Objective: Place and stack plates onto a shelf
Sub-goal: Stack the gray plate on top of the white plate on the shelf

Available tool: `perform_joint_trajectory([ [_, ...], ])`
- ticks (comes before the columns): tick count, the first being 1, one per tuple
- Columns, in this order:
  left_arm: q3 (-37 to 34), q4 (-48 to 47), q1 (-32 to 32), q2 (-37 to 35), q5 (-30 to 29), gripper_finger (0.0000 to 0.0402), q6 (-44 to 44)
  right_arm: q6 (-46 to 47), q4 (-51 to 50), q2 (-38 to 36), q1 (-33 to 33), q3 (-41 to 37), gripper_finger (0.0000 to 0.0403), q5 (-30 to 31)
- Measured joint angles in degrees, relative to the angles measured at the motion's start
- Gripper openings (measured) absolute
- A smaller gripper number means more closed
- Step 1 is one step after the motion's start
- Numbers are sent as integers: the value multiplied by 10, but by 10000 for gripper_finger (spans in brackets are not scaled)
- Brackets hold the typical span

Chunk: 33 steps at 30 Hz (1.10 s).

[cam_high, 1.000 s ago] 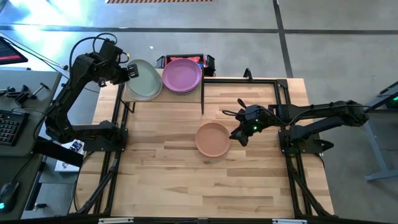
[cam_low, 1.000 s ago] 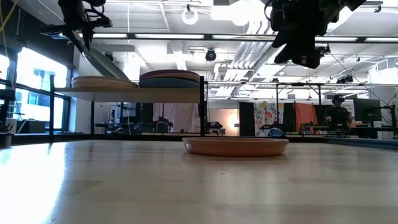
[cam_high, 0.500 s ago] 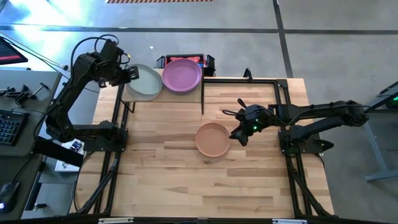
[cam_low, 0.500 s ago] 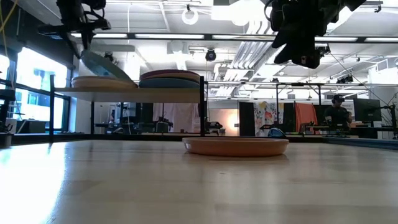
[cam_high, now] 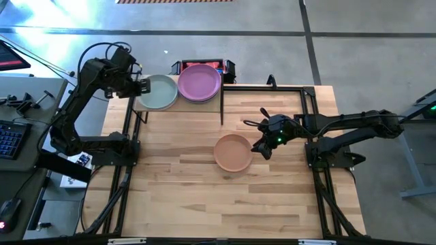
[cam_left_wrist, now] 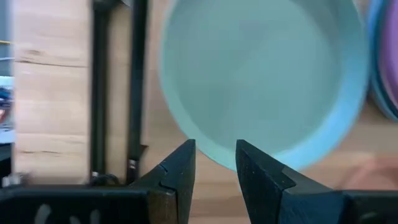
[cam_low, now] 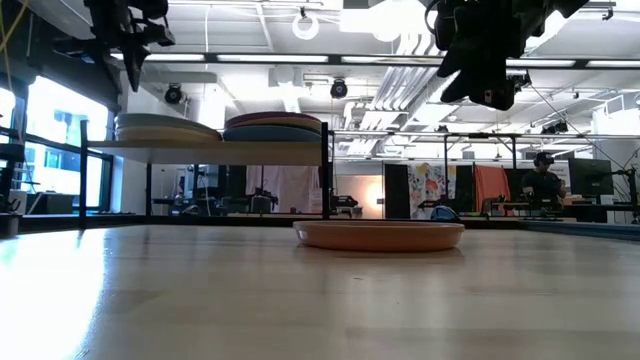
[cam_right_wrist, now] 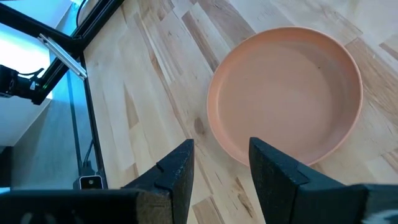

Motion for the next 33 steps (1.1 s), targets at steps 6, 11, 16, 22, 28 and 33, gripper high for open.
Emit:
perform_joint_trajectory([
  [6,0,-2,-12,1,29,103,13,10,0,0,0,0,135,0],
  [11,0,-44,-26,13,5,103,0,11,0,0,0,0,135,0],
  [16,0,-51,-43,22,-23,103,-4,11,0,0,0,0,135,0],
  [22,0,-54,-63,46,-27,103,-13,11,0,0,0,0,135,5],
  [28,0,-54,-89,83,-30,103,-13,11,0,0,0,0,135,5],
  [33,0,-54,-101,108,-31,103,-6,11,0,0,0,0,135,5],
])
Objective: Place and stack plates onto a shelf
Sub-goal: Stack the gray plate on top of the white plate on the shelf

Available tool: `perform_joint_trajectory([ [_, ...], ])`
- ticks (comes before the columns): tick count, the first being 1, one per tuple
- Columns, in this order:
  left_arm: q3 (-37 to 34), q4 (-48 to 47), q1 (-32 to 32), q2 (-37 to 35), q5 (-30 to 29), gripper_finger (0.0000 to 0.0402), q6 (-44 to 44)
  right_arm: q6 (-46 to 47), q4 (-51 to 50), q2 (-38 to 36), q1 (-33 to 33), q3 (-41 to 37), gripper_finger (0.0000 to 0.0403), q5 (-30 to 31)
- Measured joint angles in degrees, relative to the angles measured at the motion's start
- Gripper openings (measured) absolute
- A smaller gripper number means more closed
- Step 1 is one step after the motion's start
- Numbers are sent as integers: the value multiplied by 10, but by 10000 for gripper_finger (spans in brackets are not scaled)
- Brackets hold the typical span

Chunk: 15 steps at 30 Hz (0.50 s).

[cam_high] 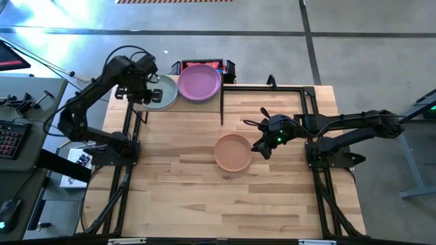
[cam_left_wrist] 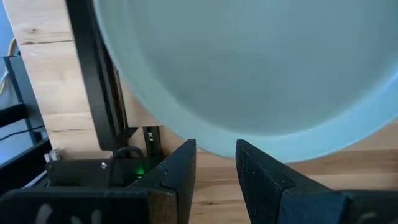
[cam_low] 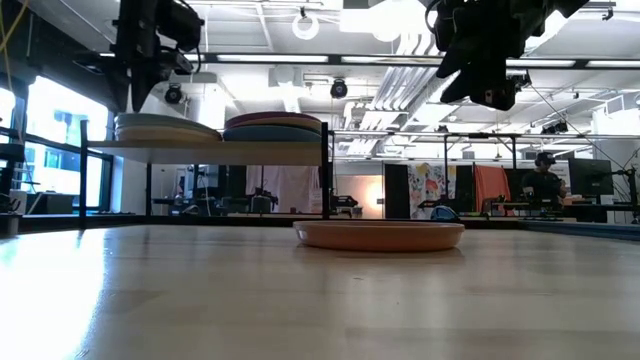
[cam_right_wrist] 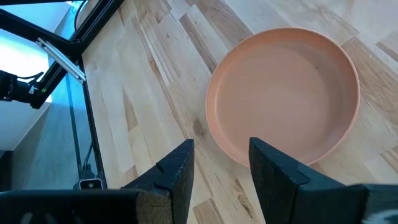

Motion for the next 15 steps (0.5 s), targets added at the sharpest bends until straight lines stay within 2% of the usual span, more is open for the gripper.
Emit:
perform_joint_trajectory([
  [15,0,0,-31,5,0,103,20,0,0,0,0,0,135,0],
])
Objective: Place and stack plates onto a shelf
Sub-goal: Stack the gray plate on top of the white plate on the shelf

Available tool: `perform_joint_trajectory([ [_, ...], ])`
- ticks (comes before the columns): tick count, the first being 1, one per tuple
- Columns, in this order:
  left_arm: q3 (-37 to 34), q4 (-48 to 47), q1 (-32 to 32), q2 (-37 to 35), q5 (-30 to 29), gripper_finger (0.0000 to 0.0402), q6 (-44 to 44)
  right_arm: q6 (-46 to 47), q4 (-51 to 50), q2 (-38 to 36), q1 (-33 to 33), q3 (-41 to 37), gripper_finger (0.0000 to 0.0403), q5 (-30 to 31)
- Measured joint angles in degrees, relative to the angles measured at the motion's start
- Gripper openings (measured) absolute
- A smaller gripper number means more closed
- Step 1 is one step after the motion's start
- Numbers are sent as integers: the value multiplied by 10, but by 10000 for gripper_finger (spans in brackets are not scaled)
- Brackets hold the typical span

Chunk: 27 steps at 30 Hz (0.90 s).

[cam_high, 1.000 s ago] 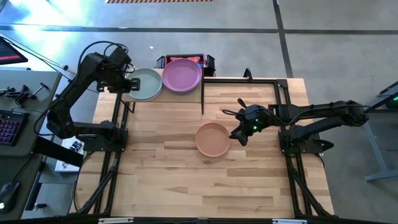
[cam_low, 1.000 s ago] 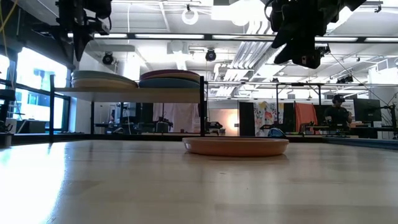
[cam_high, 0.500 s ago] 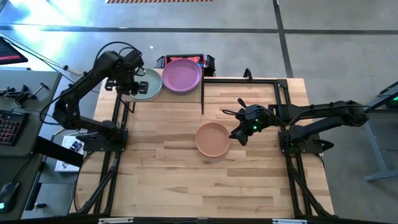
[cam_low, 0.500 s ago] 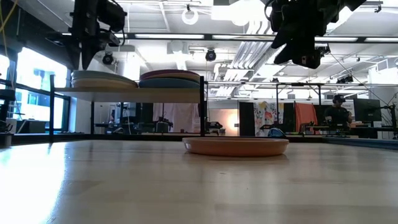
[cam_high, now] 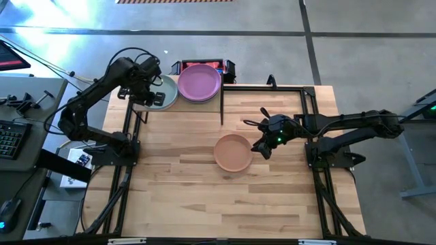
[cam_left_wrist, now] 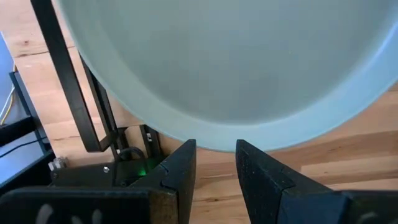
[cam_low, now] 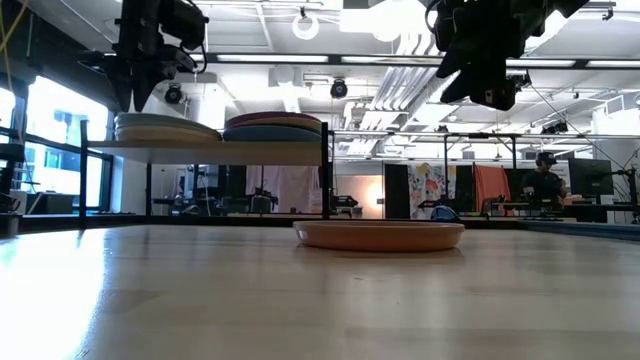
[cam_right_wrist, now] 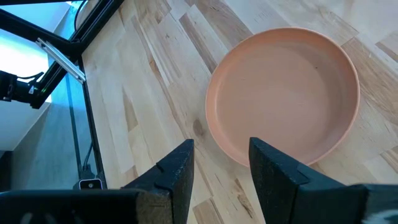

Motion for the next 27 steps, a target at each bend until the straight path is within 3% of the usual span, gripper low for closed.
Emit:
perform_joint_trajectory([
  [18,0,0,-3,-10,17,103,-66,-2,0,0,0,0,135,0],
  [27,-15,1,-19,-15,35,73,-66,-2,0,0,0,0,135,1],
])
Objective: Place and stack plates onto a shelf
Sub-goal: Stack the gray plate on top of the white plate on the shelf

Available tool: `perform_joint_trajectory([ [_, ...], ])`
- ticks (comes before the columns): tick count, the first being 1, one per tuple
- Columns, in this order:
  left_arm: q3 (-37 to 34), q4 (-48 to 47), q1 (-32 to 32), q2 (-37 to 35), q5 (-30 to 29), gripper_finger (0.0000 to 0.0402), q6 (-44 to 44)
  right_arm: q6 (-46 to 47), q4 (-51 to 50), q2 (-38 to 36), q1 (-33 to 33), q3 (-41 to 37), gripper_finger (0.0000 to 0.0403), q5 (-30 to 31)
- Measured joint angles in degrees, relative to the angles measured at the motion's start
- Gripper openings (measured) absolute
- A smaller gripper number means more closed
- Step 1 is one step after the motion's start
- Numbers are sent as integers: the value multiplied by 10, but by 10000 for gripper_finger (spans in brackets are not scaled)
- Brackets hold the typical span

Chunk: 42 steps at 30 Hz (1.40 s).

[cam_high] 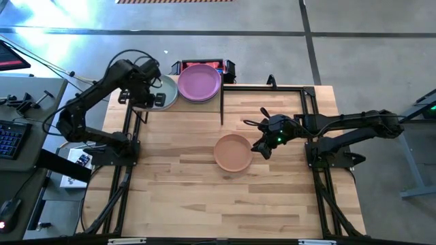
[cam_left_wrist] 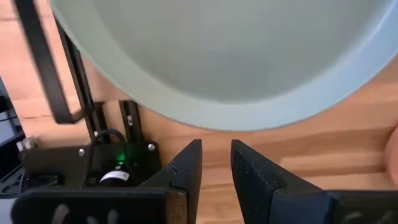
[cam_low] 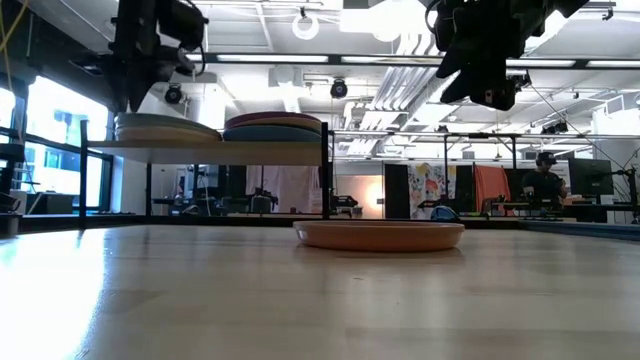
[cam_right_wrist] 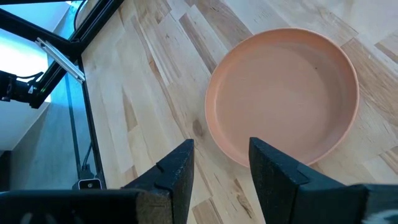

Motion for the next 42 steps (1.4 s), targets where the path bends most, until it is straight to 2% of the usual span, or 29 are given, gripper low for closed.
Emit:
perform_joint_trajectory([
  [8,-64,-1,-14,0,-26,65,34,0,0,0,0,0,135,0],
  [15,-64,-1,-7,-1,-45,57,35,1,0,0,0,0,135,0],
  [20,-64,-1,-6,-6,-19,45,38,2,0,0,0,0,135,0],
  [25,-37,-1,1,-12,-20,30,36,2,0,0,0,0,135,0],
  [30,-24,-1,26,-11,-31,16,36,2,0,0,0,0,135,0],
  [42,-25,11,20,17,-70,1,55,0,0,0,0,0,135,13],
])
